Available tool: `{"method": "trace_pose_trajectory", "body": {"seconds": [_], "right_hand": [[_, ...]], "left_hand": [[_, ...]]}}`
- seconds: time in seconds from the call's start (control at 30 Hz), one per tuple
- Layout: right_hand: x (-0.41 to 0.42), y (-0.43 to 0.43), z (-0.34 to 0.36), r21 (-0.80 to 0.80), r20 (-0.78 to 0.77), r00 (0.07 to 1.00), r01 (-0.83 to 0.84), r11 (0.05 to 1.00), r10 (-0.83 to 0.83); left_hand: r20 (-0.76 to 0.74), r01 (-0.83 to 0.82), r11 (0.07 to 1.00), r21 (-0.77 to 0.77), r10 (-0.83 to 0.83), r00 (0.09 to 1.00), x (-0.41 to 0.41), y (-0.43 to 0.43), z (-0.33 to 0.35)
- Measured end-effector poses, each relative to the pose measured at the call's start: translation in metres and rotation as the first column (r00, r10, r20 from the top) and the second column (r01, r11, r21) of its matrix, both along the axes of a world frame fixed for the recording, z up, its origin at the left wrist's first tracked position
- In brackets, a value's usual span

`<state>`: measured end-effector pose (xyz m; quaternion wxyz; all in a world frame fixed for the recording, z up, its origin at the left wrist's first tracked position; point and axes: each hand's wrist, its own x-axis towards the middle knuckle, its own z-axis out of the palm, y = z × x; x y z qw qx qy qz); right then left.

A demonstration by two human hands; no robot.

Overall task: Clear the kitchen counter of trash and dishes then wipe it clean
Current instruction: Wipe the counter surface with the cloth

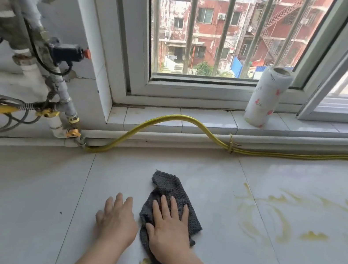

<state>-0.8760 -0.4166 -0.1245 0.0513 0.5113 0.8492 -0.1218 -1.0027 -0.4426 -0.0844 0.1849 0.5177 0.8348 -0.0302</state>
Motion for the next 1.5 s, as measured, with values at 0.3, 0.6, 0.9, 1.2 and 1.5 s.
{"method": "trace_pose_trajectory", "body": {"seconds": [0.3, 0.6, 0.9, 1.2, 1.5], "right_hand": [[0.065, 0.003, 0.005, -0.016, 0.019, 0.995, 0.102, 0.995, -0.102], [0.194, 0.033, -0.014, 0.029, 0.058, 0.984, 0.167, 0.985, -0.169], [0.318, 0.073, -0.015, 0.061, 0.074, 0.968, 0.234, 0.97, -0.238], [0.332, 0.09, -0.005, 0.087, 0.091, 0.948, 0.296, 0.951, -0.303], [0.222, 0.099, -0.012, -0.042, 0.01, 0.999, 0.039, 0.998, -0.039]], "left_hand": [[0.028, 0.072, 0.996, -0.059, -0.071, 0.997, 0.046, 0.014, 0.002], [0.085, 0.1, 0.992, -0.078, -0.094, 0.992, 0.159, 0.049, 0.0], [0.059, 0.106, 0.992, -0.064, -0.102, 0.993, 0.254, 0.084, -0.004], [0.027, 0.056, 0.998, -0.035, -0.055, 0.998, 0.263, 0.088, -0.003], [-0.005, 0.03, 0.999, 0.042, -0.03, 1.0, 0.224, 0.115, -0.011]]}}
